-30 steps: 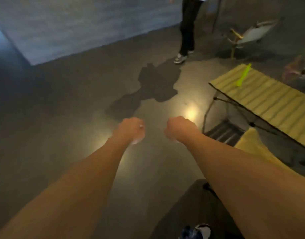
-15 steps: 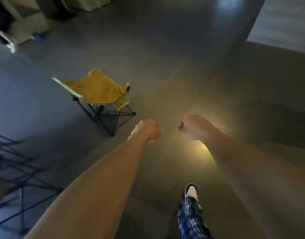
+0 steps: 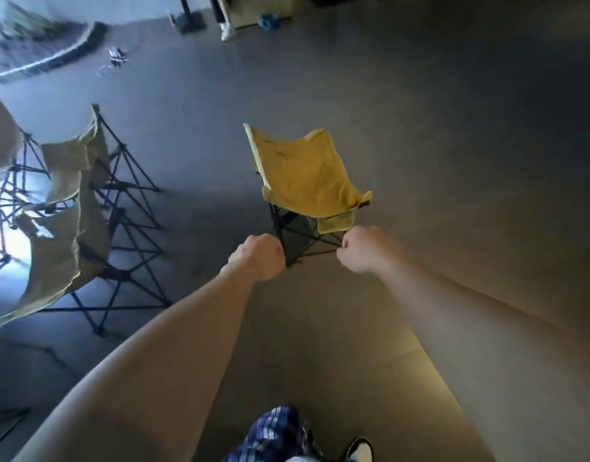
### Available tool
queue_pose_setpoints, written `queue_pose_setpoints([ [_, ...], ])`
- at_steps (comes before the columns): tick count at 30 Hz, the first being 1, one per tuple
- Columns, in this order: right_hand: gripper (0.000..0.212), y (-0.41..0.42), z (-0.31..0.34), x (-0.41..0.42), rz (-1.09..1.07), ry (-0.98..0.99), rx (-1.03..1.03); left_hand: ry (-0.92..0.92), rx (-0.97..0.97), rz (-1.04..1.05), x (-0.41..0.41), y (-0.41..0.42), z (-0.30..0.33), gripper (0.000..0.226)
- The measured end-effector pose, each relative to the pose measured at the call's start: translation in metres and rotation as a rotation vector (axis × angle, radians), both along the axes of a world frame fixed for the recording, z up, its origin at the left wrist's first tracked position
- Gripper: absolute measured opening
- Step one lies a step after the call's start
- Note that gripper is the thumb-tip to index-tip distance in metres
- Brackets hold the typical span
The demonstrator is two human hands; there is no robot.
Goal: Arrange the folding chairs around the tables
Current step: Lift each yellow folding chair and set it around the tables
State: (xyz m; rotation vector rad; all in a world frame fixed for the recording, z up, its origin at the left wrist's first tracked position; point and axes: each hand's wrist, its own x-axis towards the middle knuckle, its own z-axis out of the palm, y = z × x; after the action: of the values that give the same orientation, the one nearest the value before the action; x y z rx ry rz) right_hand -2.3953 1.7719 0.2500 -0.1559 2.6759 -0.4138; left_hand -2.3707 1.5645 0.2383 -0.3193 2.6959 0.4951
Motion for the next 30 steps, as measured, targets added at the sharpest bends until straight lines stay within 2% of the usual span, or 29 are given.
queue_pose_setpoints([
  [4,0.016,-0.051,-0.006,-0.061,0.140,-0.025,0.025,-0.013,-0.003,0.085,-0.043,-0.048,-0.009,0.033],
  [7,0.017,-0.096,-0.014,-0.116,0.225,-0.006,0.117,-0.013,0.000,0.141,-0.093,-0.096,-0.025,0.035],
  [16,0.021,-0.220,-0.048,-0.253,0.160,-0.129,0.096,-0.083,0.129,0.214,-0.218,-0.207,-0.068,0.038],
  [21,0.019,-0.253,-0.071,-0.318,0.152,-0.193,0.165,-0.157,0.162,0.144,-0.295,-0.231,-0.091,0.041],
  [26,0.013,-0.282,-0.118,-0.399,0.095,-0.242,0.178,-0.309,0.116,0.047,-0.379,-0.243,-0.130,0.039],
  [30,0.021,-0.297,-0.159,-0.444,0.089,-0.427,0.194,-0.410,0.089,-0.016,-0.446,-0.254,-0.153,0.047],
])
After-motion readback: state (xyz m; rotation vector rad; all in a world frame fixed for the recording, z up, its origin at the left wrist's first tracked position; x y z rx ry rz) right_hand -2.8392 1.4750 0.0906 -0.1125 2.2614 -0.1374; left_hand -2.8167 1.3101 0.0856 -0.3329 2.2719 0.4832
